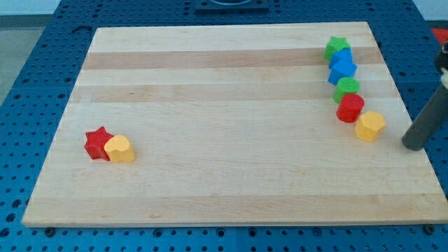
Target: Slide the yellow hexagon into the red circle
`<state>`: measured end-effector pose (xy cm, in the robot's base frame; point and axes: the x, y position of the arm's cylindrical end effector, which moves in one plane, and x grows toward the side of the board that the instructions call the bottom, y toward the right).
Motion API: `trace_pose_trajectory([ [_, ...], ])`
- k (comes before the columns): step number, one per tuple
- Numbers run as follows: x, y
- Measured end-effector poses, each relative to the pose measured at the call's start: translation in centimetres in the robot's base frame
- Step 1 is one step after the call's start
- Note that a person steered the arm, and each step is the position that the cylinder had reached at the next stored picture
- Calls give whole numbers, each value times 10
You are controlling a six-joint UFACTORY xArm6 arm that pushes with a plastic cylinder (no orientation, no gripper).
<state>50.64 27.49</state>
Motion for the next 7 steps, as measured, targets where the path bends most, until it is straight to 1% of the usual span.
trace_pose_trajectory([
  [3,0,-15],
  [5,0,-54],
  [7,-3,-64],
])
